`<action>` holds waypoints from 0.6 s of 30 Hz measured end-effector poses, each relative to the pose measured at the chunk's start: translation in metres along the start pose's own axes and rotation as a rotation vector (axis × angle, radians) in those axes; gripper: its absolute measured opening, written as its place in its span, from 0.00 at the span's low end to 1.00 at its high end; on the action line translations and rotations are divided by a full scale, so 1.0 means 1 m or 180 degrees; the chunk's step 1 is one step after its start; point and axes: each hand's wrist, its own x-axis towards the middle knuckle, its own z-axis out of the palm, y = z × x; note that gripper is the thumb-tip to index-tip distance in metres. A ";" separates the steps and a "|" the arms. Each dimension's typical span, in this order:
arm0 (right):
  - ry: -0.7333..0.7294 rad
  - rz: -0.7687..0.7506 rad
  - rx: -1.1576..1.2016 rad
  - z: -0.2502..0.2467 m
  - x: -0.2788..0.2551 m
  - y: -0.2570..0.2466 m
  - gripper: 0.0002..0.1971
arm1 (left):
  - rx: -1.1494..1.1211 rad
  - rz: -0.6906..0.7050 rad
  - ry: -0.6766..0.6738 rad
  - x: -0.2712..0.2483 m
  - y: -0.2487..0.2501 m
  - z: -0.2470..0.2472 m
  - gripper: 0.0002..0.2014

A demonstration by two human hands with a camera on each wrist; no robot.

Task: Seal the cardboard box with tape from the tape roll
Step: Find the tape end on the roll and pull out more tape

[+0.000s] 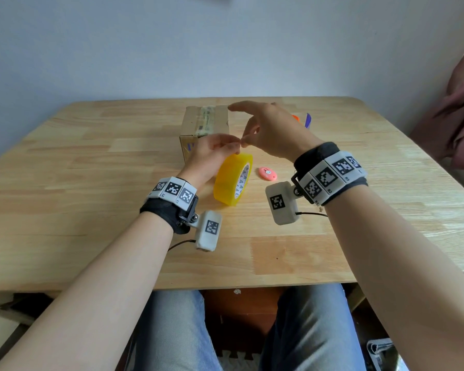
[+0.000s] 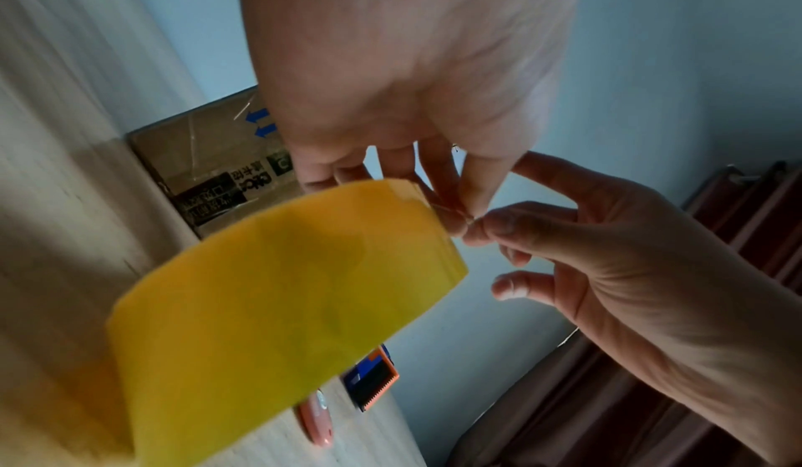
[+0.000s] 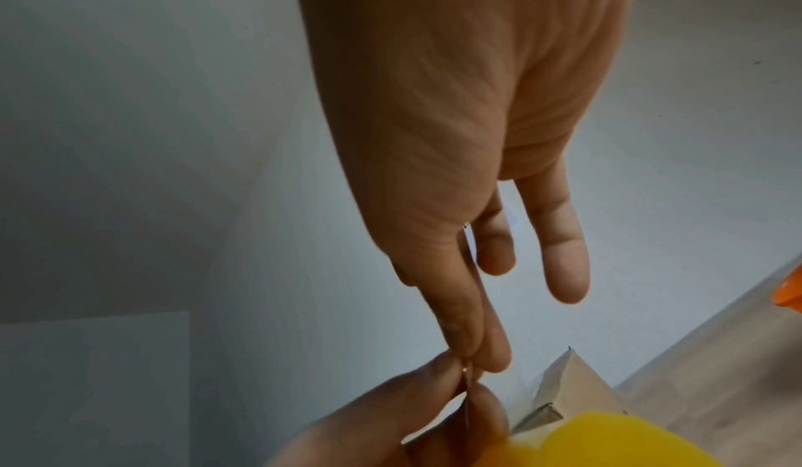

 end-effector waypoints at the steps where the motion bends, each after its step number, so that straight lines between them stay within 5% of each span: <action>1: 0.0009 0.0003 0.0012 0.000 0.000 0.001 0.35 | 0.0000 0.0015 0.0001 0.000 -0.001 0.000 0.03; 12: 0.0597 0.0052 0.0093 0.020 -0.001 0.028 0.25 | 0.0508 0.0116 0.0154 0.005 0.000 0.003 0.03; 18: 0.0896 0.0280 0.0314 0.034 -0.004 0.045 0.06 | 0.0234 -0.0108 0.0206 0.004 -0.004 0.004 0.06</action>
